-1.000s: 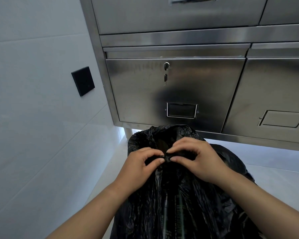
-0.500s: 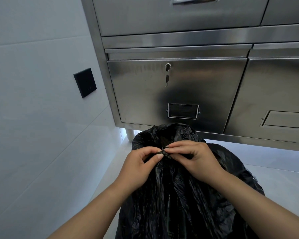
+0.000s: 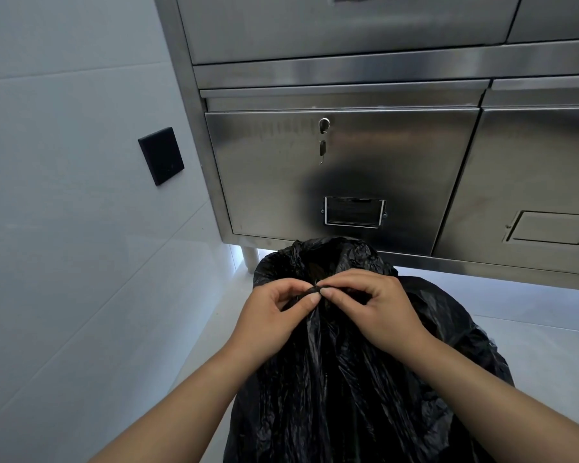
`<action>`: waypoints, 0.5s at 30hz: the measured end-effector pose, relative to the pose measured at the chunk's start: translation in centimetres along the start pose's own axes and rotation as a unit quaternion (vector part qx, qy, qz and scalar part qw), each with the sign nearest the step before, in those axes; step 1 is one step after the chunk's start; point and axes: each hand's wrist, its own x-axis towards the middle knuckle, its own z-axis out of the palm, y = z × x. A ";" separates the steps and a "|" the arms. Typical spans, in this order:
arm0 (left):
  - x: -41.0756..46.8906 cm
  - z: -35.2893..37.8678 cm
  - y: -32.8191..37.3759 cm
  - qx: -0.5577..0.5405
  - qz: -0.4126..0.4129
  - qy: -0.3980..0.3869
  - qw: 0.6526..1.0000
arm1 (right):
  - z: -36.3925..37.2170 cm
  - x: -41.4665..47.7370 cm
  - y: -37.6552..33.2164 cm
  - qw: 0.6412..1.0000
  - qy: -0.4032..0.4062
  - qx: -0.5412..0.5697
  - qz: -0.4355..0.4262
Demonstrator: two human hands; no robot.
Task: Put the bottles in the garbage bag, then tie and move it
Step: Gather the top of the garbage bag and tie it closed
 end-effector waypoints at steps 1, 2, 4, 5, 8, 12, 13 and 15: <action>0.0 0.1 0.0 0.013 0.004 0.002 1.000 | 0.1 -0.1 0.0 1.000 0.005 0.012 0.017; 0.0 0.2 0.1 0.029 0.009 0.005 1.000 | 0.2 -0.1 0.1 0.999 0.011 0.023 0.034; 0.0 0.3 0.3 0.044 0.005 0.003 0.999 | 0.3 -0.1 0.3 0.997 0.021 0.038 0.065; 0.1 0.2 0.5 0.032 -0.009 -0.006 0.999 | 0.2 0.0 0.4 0.996 0.025 0.043 0.079; 0.3 -0.1 0.9 -0.023 -0.043 -0.054 0.997 | -0.2 0.2 0.7 0.991 0.032 0.055 0.114; 0.3 0.0 0.9 -0.032 -0.054 -0.055 0.997 | -0.4 0.2 0.8 0.988 0.020 0.075 0.135; 0.3 -0.1 0.9 -0.016 -0.058 -0.048 0.997 | -0.3 0.2 0.9 0.987 0.016 0.078 0.139; 0.5 -0.3 0.7 0.050 -0.058 -0.036 0.996 | -0.1 -0.2 1.1 0.984 0.007 0.084 0.156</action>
